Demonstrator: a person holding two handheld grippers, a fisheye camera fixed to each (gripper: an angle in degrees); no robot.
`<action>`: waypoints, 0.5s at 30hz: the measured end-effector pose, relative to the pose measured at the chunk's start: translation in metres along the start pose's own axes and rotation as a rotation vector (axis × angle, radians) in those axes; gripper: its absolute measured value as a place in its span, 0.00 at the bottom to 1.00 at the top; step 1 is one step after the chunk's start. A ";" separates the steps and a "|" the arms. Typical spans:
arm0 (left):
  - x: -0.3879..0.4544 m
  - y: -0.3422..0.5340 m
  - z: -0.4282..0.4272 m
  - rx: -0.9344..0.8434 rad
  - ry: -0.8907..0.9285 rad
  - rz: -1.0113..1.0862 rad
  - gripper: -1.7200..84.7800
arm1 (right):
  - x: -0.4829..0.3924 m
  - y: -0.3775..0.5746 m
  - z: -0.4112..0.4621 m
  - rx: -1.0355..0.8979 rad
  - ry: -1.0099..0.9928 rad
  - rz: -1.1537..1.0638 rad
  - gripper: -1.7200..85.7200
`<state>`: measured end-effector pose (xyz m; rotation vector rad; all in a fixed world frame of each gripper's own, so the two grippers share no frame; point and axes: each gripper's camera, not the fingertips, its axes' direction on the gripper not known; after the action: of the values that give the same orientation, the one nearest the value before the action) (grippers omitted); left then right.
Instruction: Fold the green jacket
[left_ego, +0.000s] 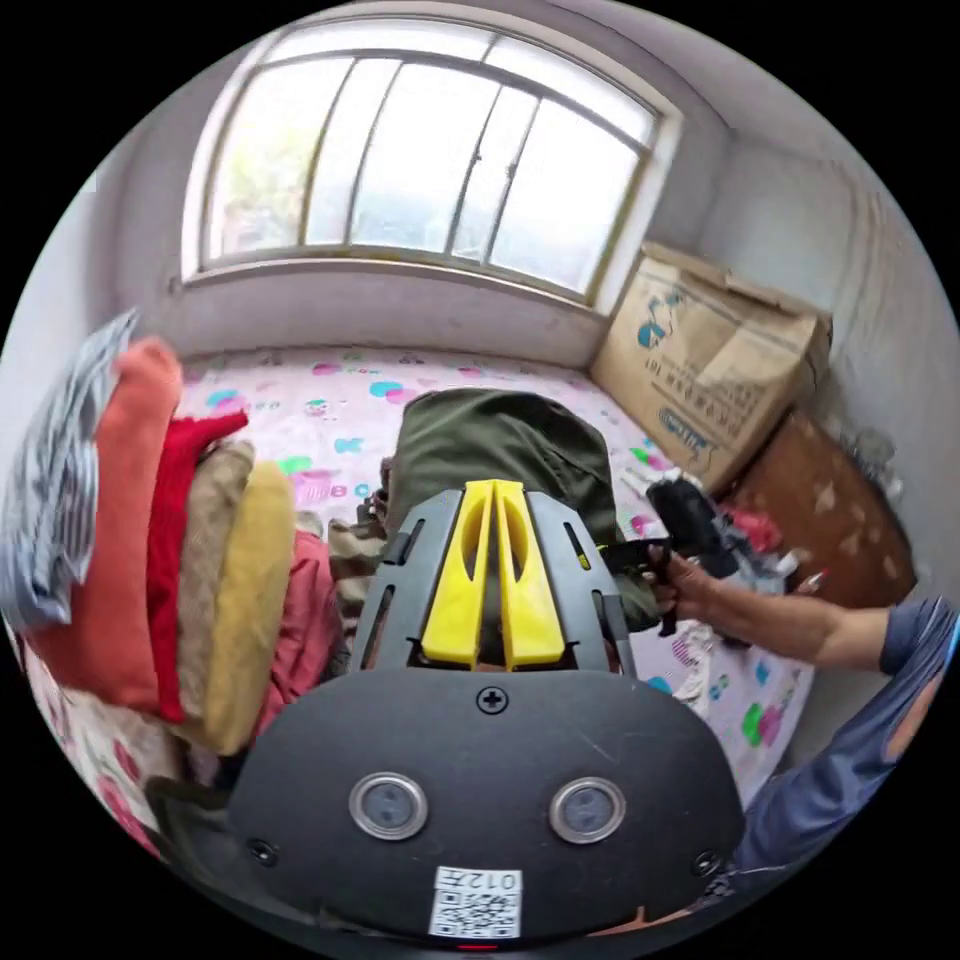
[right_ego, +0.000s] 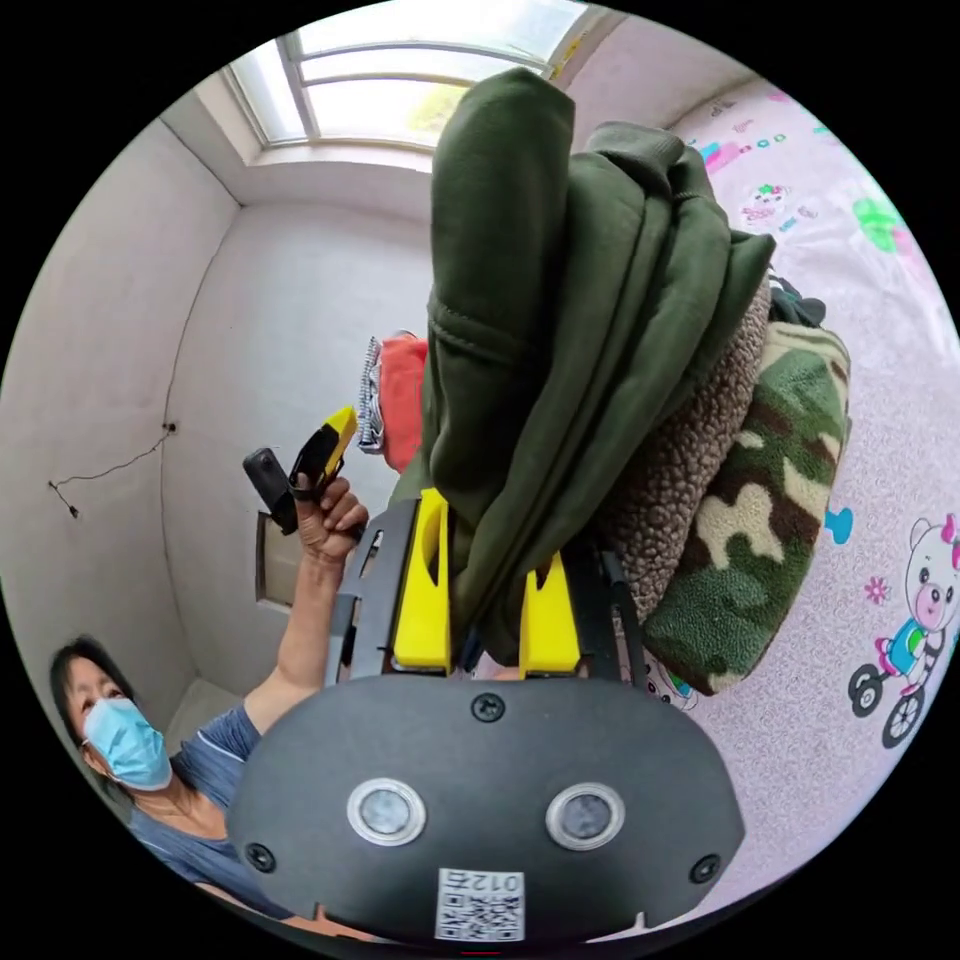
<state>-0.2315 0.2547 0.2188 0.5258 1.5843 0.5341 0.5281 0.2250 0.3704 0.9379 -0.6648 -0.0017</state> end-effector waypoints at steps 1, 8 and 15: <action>0.022 -0.010 0.011 -0.016 -0.062 0.071 0.03 | -0.009 -0.015 0.003 -0.022 0.013 -0.026 0.11; 0.045 -0.037 0.086 -0.086 -0.120 0.043 0.02 | -0.020 -0.089 0.009 -0.195 0.080 -0.133 0.12; 0.018 0.008 0.155 -0.117 0.018 -0.142 0.02 | 0.050 -0.060 -0.034 0.059 -0.315 0.084 0.16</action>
<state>-0.0782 0.2769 0.1990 0.3185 1.5833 0.5209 0.6026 0.2001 0.3381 0.9749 -1.0004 -0.0562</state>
